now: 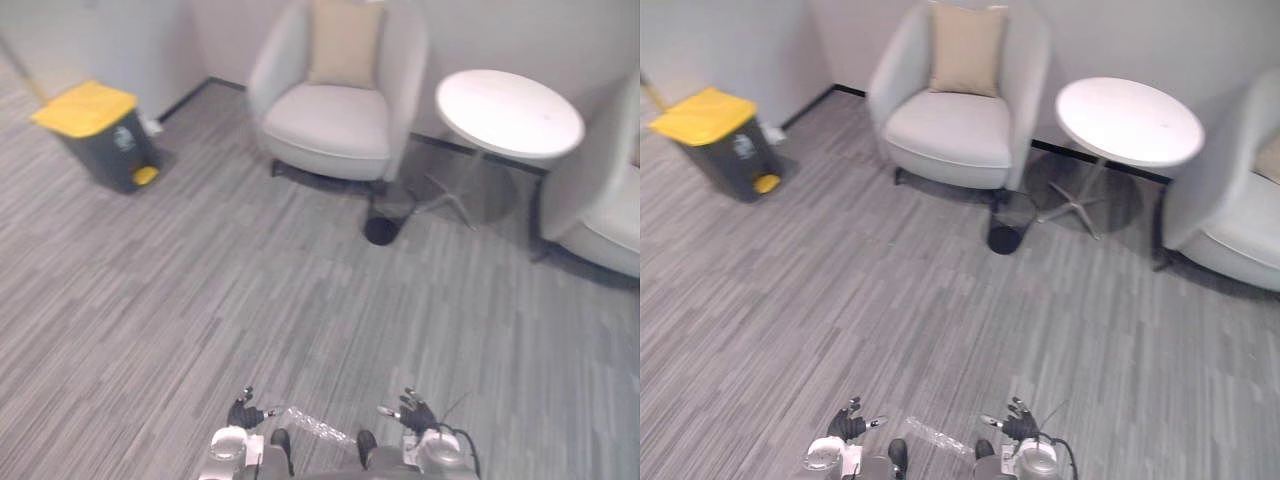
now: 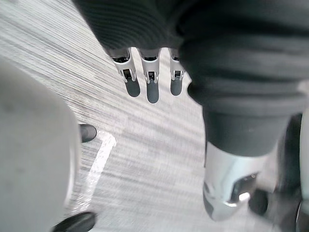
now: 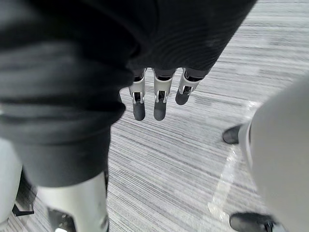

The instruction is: Organize the slippers on the shoe rack

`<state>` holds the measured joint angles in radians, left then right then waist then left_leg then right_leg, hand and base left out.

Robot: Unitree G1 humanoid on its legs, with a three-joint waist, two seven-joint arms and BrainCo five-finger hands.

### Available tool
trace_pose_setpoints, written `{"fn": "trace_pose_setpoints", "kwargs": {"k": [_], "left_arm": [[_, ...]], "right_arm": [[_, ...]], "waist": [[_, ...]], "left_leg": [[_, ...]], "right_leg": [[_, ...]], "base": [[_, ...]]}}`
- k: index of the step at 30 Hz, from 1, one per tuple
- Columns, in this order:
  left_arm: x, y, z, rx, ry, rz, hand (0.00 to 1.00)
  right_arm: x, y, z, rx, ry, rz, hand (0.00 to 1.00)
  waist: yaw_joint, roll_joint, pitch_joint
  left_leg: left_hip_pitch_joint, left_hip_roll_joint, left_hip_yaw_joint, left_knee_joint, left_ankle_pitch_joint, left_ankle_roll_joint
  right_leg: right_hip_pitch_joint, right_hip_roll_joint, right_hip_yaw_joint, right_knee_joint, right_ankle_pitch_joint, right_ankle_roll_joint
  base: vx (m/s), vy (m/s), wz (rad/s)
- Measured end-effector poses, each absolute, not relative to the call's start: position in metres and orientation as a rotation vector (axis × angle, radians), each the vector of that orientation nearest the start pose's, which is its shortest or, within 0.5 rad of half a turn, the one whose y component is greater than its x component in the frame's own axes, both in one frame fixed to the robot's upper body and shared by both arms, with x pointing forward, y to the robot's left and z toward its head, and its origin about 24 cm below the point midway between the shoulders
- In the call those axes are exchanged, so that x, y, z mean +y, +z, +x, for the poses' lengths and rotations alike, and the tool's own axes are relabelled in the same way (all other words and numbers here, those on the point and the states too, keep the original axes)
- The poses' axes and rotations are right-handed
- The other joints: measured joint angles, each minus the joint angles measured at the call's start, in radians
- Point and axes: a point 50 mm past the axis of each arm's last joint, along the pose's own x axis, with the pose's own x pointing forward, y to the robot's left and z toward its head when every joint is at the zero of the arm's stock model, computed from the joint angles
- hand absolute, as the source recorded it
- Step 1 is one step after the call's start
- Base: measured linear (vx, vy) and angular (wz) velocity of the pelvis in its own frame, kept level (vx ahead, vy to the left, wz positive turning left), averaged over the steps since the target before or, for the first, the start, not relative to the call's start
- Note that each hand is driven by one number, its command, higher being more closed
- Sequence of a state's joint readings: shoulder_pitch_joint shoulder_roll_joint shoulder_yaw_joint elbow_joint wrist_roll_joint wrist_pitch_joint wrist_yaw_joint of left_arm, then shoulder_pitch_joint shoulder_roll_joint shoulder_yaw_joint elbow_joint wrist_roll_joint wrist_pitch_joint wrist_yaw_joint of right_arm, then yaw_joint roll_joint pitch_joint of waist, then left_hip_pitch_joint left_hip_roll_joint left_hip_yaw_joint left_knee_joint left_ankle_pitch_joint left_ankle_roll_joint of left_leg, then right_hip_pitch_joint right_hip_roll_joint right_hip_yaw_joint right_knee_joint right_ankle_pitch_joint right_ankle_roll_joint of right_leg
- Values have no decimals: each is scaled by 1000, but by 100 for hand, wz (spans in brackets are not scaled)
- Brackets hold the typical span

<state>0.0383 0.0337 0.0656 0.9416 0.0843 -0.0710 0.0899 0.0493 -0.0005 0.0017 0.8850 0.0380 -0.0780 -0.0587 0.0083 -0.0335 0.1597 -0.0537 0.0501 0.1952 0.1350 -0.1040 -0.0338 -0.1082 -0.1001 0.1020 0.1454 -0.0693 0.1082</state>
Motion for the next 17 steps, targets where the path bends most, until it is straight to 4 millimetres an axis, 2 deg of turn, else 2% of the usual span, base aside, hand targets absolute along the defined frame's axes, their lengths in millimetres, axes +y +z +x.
{"fn": "trace_pose_setpoints", "kwargs": {"k": [1, 2, 3, 4, 5, 6, 7, 8, 9, 10, 11, 14, 17], "left_arm": [[177, -144, 140, 905, 126, 116, 0], [176, -144, 139, 908, 129, 110, 0], [177, -145, 137, 918, 132, 108, 0], [177, -145, 136, 922, 134, 109, 0], [178, -145, 136, 924, 135, 111, 0], [181, -144, 138, 922, 140, 118, 0], [180, -145, 137, 924, 139, 115, 0], [176, -146, 135, 934, 131, 104, 0], [173, -148, 131, 944, 128, 95, 0], [173, -148, 131, 945, 129, 95, 0], [175, -148, 130, 945, 135, 99, 0], [181, -147, 133, 940, 162, 89, 0], [180, -148, 133, 947, 176, 67, 0]], "right_arm": [[-154, -138, 147, 855, -84, 14, 0], [-153, -138, 147, 855, -81, 14, 0], [-153, -138, 148, 855, -82, 12, 0], [-153, -139, 147, 857, -82, 13, 0], [-153, -139, 147, 858, -80, 12, 0], [-157, -140, 147, 861, -87, 7, 0], [-160, -140, 147, 858, -95, 1, 0], [-167, -142, 143, 873, -111, -13, 0], [-178, -144, 138, 898, -131, -38, 0], [-181, -145, 136, 912, -135, -46, 0], [-188, -149, 127, 953, -153, -57, 0], [-196, -150, 124, 963, -202, -34, 0], [-204, -151, 115, 978, -271, 4, 0]], "waist": [[0, 1, 2], [1, 8, 6], [0, 12, 7], [1, 18, 8], [0, 10, 5], [-1, 3, 13], [-3, 10, 13], [-2, 22, 5], [-3, 40, -4], [-2, 43, -6], [4, 37, -14], [5, 25, 0], [0, 21, 0]], "left_leg": [[3, 1, 6, 0, 0, 0], [18, 6, 40, 0, -2, 4], [40, 17, 75, 1, -3, 6], [41, 22, 85, 1, -3, 5], [50, 28, 100, 1, -4, 4], [59, 31, 103, 9, -10, -10], [63, 31, 100, 5, -8, -19], [72, 49, 99, -16, -2, -32], [78, 70, 99, -35, 7, -40], [82, 77, 100, -40, 12, -45], [88, 84, 104, -63, 18, -51], [89, 86, 125, -66, 19, -52], [108, 83, 122, -66, 20, -53]], "right_leg": [[-2, -2, -15, 3, 0, 0], [-13, -25, -138, 37, -5, -7], [-11, -67, -315, 111, -31, -48], [-10, -80, -364, 139, -46, -60], [-8, -97, -412, 175, -73, -70], [2, -95, -422, 166, -92, -68], [7, -81, -421, 150, -86, -72], [30, -45, -415, 95, -65, -79], [77, -2, -412, -15, -20, -72], [95, 12, -412, -56, 2, -73], [135, 48, -395, -179, 71, -83], [143, 67, -362, -240, 118, -103], [157, 67, -359, -239, 125, -104]], "base": [[-62, 73, -75], [-52, 44, -70], [-38, 21, -73], [-33, -39, -54], [-22, -132, -33], [-33, -153, -27], [-56, -158, -25], [-15, -134, -18], [4, -126, -20], [23, -127, -31], [13, -90, -31], [12, -54, -41], [33, -20, -16]]}}
